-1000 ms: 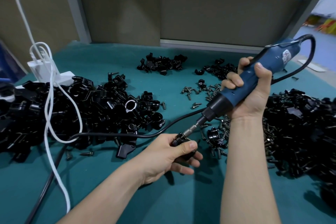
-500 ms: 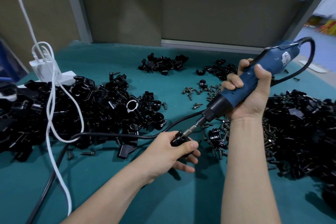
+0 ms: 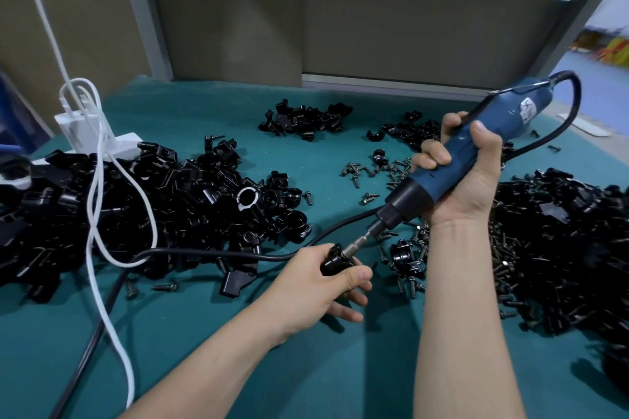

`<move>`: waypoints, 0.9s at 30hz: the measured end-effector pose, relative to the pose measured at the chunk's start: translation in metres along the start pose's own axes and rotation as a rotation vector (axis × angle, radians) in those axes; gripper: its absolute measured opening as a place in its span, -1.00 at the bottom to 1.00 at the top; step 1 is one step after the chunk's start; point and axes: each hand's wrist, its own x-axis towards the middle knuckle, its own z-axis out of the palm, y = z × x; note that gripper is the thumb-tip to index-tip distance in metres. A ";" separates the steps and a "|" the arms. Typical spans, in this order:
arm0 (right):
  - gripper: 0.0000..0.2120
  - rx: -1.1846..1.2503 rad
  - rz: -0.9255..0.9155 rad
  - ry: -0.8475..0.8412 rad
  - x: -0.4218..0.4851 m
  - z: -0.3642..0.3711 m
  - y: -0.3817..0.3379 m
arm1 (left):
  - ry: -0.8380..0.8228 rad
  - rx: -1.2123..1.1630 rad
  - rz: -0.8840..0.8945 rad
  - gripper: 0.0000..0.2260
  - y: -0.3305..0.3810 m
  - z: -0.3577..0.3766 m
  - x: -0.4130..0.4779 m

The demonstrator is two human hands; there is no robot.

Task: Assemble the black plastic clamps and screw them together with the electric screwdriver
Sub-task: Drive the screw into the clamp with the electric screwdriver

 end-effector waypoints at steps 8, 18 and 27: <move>-0.54 -0.023 0.000 -0.015 0.000 0.002 0.002 | 0.011 -0.032 -0.015 -0.92 -0.001 -0.002 0.000; -0.59 -0.027 0.006 -0.025 0.001 -0.001 0.001 | 0.014 0.011 -0.019 -0.92 0.000 -0.001 0.000; -0.80 -0.042 -0.020 0.090 0.000 -0.001 0.001 | 0.059 0.096 -0.010 -0.92 0.000 0.002 0.000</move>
